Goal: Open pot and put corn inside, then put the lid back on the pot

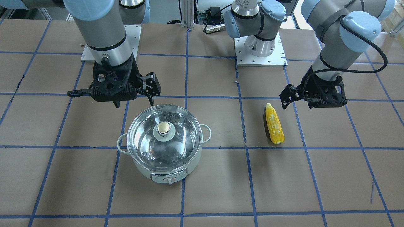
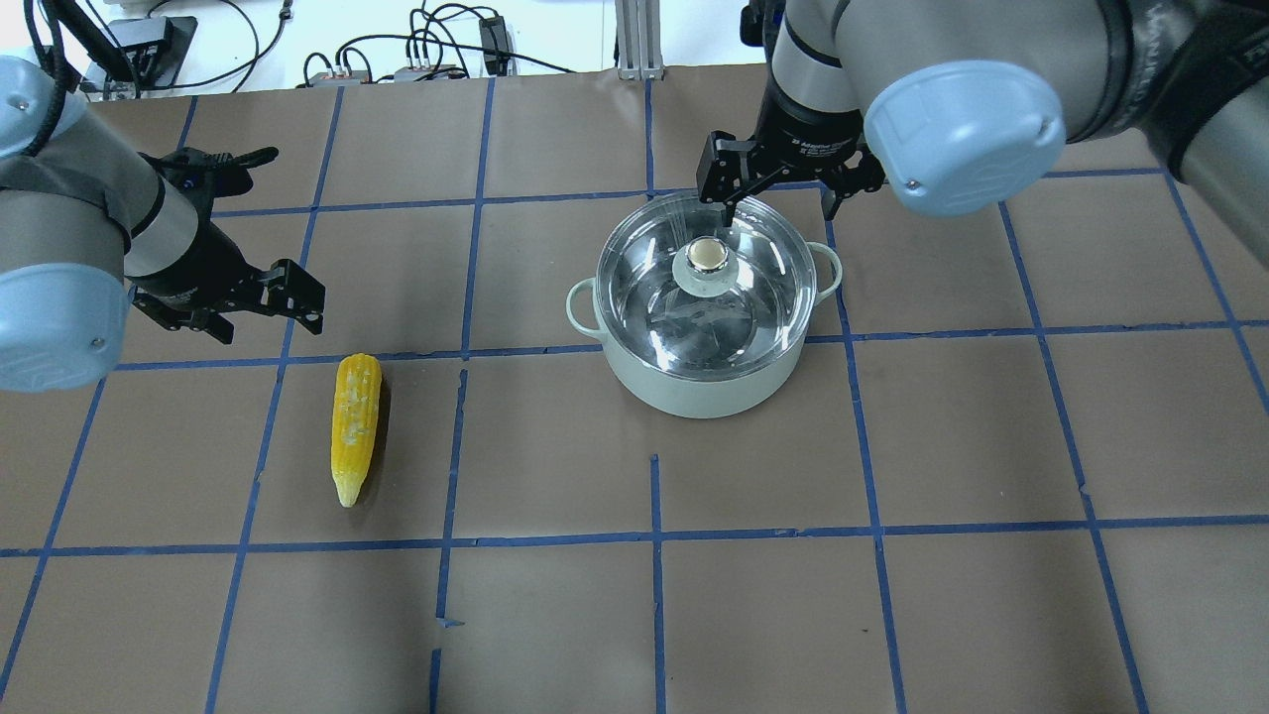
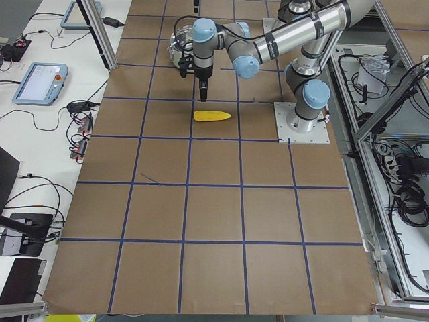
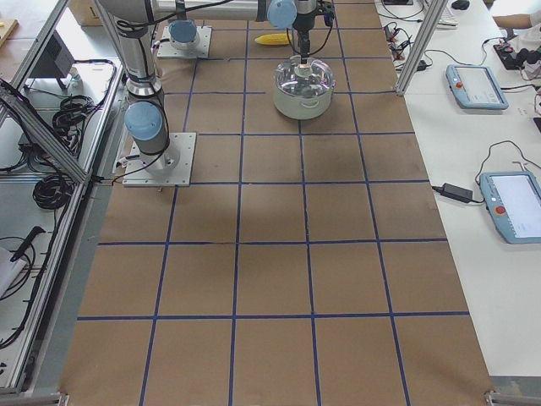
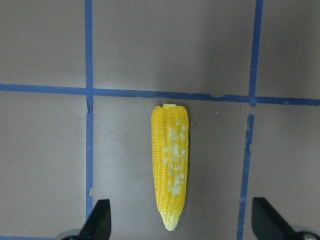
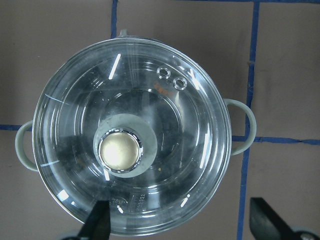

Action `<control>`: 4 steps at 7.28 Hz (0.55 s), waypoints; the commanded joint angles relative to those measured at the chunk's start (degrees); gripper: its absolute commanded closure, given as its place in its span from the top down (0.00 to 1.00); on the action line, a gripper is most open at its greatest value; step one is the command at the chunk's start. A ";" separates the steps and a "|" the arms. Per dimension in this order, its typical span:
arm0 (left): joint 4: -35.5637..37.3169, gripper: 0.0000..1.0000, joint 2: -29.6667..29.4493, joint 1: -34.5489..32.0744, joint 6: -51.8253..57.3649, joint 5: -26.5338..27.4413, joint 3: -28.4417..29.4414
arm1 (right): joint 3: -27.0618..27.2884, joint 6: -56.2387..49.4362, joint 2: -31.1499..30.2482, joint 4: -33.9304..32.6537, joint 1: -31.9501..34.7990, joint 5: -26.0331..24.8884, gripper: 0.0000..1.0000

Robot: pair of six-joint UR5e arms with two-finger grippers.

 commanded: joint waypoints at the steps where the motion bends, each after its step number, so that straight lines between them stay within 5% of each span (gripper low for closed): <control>1: 8.92 1.00 -2.35 0.00 -2.29 0.08 -4.76 | -0.12 4.62 3.49 -4.76 1.66 -0.28 0.98; 4: 17.64 1.00 -2.79 -0.79 -8.37 -0.09 -13.47 | 0.67 7.72 4.38 -5.23 3.15 -0.46 0.97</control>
